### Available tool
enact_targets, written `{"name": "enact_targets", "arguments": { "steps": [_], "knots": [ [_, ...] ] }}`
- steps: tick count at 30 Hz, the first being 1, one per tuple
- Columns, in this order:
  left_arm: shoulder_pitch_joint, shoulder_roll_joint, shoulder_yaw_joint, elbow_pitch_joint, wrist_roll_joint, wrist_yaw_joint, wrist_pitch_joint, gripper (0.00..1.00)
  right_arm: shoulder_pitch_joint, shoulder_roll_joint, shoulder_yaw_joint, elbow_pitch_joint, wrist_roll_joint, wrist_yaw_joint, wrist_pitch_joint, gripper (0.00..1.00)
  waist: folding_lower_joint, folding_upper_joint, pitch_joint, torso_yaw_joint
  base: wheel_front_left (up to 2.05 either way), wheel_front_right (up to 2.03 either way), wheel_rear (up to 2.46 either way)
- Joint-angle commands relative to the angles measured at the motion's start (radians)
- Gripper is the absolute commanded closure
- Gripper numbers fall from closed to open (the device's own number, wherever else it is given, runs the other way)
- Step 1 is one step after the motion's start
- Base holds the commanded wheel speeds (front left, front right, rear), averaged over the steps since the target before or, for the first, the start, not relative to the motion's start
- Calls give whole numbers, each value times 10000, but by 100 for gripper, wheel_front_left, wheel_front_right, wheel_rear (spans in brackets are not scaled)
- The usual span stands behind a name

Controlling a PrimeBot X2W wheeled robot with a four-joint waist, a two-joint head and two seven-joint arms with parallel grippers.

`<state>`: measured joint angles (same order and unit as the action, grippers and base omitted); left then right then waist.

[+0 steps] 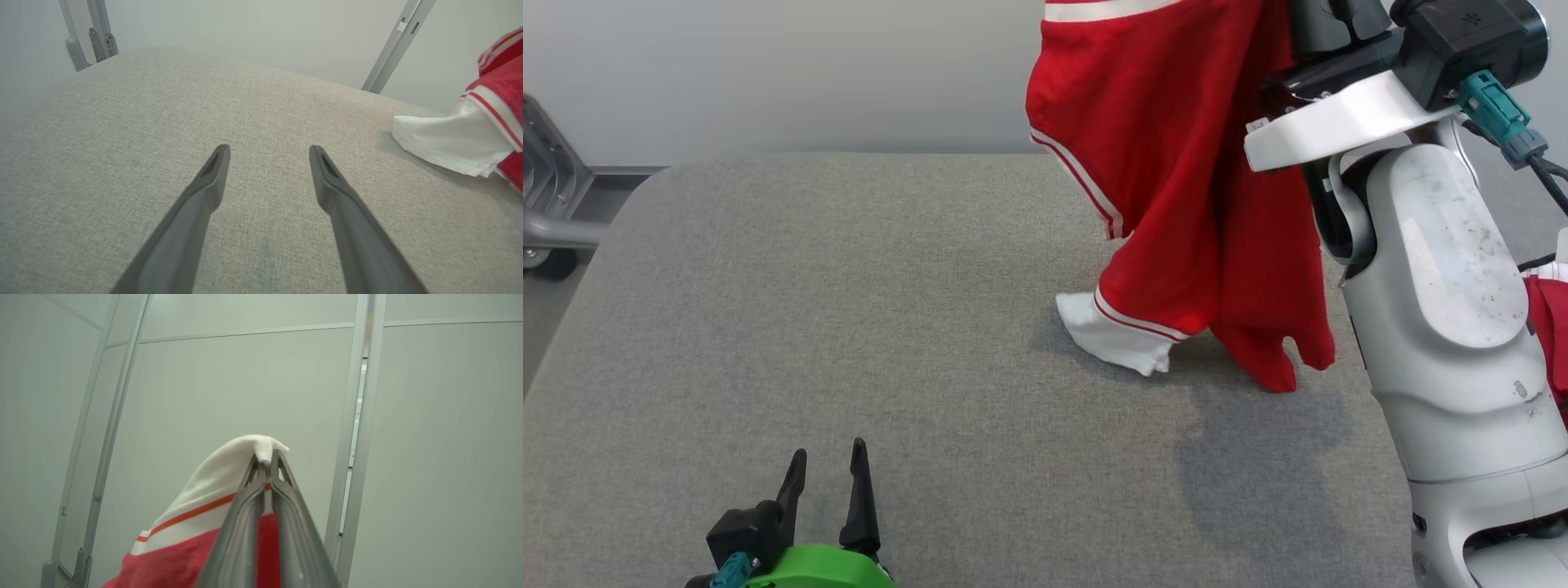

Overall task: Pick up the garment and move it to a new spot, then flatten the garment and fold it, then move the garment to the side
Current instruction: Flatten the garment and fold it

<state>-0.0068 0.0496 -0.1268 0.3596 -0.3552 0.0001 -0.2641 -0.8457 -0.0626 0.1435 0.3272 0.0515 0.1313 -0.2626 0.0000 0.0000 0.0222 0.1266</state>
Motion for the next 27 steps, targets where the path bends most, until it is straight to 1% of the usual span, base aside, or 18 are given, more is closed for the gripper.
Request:
{"name": "enact_targets", "arguments": {
  "steps": [1, 6, 8, 12, 18, 19, 20, 23, 27],
  "knots": [
    [-56, 24, -37, -36, 39, 24, 0, 0, -211, 28, 109, -65, 62, -12, -31, 100, 0, 0, 41, 18, 0, 0, 0],
    [-166, 26, -236, -8, -29, -15, 0, 0, -509, 50, 184, -71, -6, -12, -29, 100, 0, 0, 178, 271, 0, 0, 0],
    [-229, 24, -291, 13, -58, -31, 0, 0, -540, 17, 237, 149, -99, -12, -29, 100, 0, 0, 286, 457, 0, 0, 0],
    [-435, 24, -515, 34, -126, -69, 0, 0, -617, -102, 271, 1105, -327, -12, -31, 100, 0, 0, 656, 1009, 0, 0, 0],
    [-760, 23, -894, 96, -304, -76, 0, 0, -966, -81, 362, 3022, -544, -12, -31, 100, 0, 0, 1252, 1990, 0, 0, 0],
    [-789, 23, -951, 109, -308, -82, 0, 0, -1035, -62, 365, 3476, -648, -12, -31, 66, 0, 0, 1313, 2122, 0, 0, 0],
    [-798, 23, -979, 119, -326, -74, 0, 0, -1102, -48, 336, 3812, -711, -12, -31, 0, 0, 0, 1356, 2215, 0, 0, 0],
    [-854, 23, -1018, 109, -360, -56, 1, 0, -1312, 2, 89, 4524, -864, -12, -31, 0, 0, 0, 1440, 2405, 0, 0, 0],
    [-837, 21, -911, 65, -322, -19, 1, 0, -1034, 17, -147, 4702, -959, -12, -29, 0, 0, 0, 1456, 2298, 0, 0, 0]
  ]
}}
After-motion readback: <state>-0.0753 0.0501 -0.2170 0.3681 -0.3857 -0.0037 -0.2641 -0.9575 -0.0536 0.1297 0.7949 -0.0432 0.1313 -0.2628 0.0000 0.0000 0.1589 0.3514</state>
